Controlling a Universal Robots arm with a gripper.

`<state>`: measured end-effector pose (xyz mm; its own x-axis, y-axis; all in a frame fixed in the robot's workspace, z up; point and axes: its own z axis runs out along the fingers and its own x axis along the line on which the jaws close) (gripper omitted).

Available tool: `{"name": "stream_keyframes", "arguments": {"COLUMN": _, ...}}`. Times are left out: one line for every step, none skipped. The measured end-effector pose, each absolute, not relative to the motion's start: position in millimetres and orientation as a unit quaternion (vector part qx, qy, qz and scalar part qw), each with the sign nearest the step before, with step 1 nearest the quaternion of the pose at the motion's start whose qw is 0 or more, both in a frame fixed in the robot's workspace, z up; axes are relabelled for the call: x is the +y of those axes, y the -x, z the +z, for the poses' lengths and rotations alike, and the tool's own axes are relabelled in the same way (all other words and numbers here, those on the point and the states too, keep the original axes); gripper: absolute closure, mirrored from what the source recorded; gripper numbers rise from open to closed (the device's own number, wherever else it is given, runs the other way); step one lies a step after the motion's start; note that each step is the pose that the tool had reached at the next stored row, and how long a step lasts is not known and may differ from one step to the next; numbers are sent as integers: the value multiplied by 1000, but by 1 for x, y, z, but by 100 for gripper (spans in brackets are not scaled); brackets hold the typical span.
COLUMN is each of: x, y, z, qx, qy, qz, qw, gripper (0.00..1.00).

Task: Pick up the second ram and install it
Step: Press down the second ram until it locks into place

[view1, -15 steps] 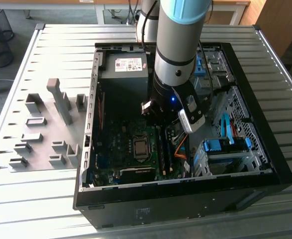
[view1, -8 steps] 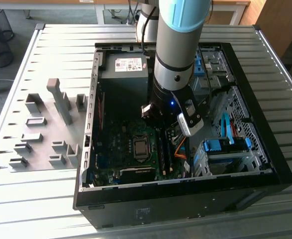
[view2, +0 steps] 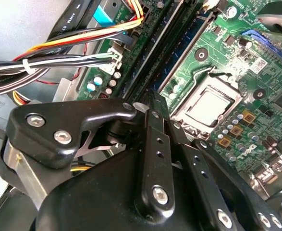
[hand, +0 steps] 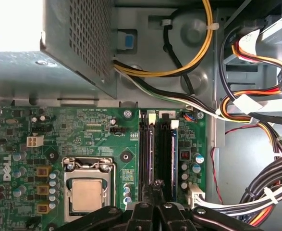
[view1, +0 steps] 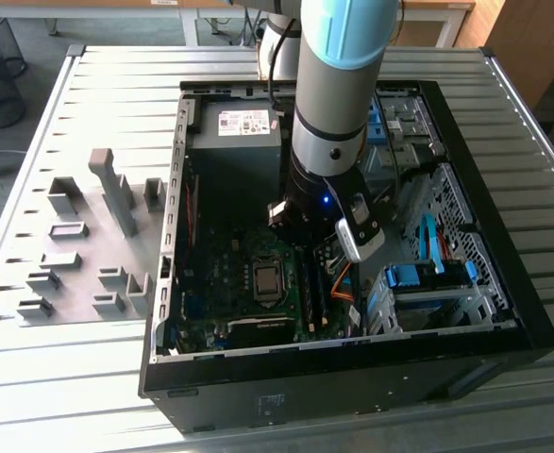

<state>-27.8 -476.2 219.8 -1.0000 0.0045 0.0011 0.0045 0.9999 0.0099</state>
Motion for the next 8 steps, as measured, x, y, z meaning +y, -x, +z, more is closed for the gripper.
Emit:
{"name": "stream_keyframes", "arguments": {"x": -476, "y": 28, "z": 219, "qx": -1000, "qy": 2, "qz": -5, "qw": 1, "gripper": 90}}
{"name": "stream_keyframes", "arguments": {"x": -476, "y": 28, "z": 218, "qx": -1000, "qy": 2, "qz": -5, "qw": 1, "gripper": 90}}
{"name": "stream_keyframes", "arguments": {"x": -476, "y": 28, "z": 217, "qx": -1000, "qy": 2, "qz": -6, "qw": 0, "gripper": 90}}
{"name": "stream_keyframes", "arguments": {"x": -476, "y": 28, "z": 217, "qx": -1000, "qy": 2, "qz": -6, "qw": 0, "gripper": 90}}
{"name": "stream_keyframes", "arguments": {"x": -476, "y": 28, "z": 217, "qx": -1000, "qy": 2, "qz": -6, "qw": 0, "gripper": 90}}
{"name": "stream_keyframes", "arguments": {"x": -476, "y": 28, "z": 217, "qx": -1000, "qy": 2, "qz": -7, "qw": 0, "gripper": 90}}
{"name": "stream_keyframes", "arguments": {"x": -476, "y": 28, "z": 217, "qx": -1000, "qy": 2, "qz": -7, "qw": 1, "gripper": 90}}
{"name": "stream_keyframes", "arguments": {"x": -476, "y": 28, "z": 217, "qx": -1000, "qy": 2, "qz": -7, "qw": 1, "gripper": 90}}
